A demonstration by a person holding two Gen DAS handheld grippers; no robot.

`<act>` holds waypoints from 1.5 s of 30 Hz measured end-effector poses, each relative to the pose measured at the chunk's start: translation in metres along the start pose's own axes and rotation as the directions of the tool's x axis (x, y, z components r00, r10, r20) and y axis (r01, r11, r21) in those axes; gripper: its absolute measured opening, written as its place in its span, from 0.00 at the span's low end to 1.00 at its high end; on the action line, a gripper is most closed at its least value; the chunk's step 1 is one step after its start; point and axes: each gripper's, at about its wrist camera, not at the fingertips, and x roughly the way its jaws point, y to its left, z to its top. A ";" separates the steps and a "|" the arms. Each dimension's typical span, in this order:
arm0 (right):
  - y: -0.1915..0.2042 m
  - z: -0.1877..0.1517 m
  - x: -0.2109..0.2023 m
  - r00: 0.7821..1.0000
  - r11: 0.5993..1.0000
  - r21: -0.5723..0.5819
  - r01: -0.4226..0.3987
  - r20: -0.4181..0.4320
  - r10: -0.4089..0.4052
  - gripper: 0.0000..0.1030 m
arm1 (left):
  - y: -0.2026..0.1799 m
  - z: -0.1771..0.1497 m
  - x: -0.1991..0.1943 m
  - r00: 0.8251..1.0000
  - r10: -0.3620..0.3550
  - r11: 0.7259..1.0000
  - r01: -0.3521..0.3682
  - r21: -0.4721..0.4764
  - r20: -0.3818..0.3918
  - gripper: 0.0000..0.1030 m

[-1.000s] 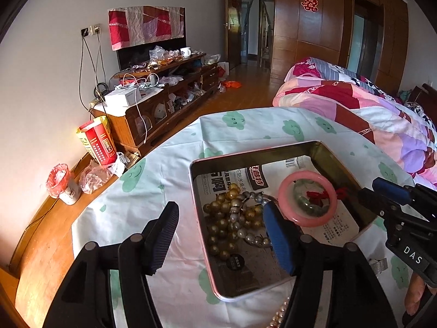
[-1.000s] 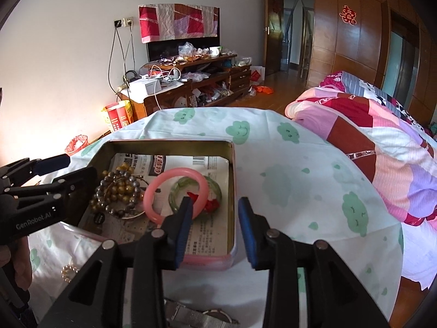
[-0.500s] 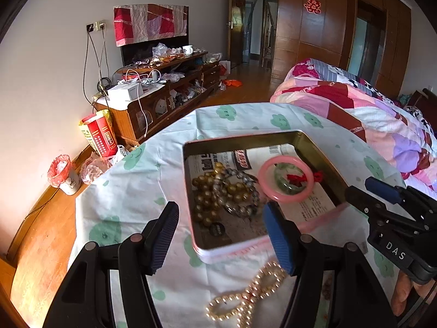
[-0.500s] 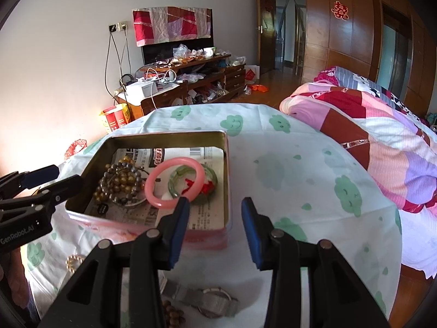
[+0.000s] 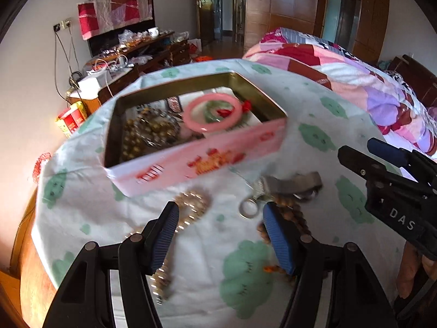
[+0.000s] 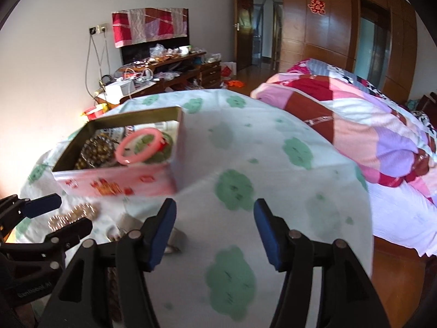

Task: Organize jewelry
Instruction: 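Withdraw both tools and close the left tool on the brown wooden bead strand, then lift the wooden bead strand with the left tool while the right tool grasps the silver watch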

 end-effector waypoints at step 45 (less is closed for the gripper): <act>-0.026 -0.032 -0.022 1.000 0.999 0.046 -0.001 -0.005 0.001 0.69 | 0.034 -0.001 -0.021 0.991 -0.126 0.991 0.124 0.042 0.047 0.26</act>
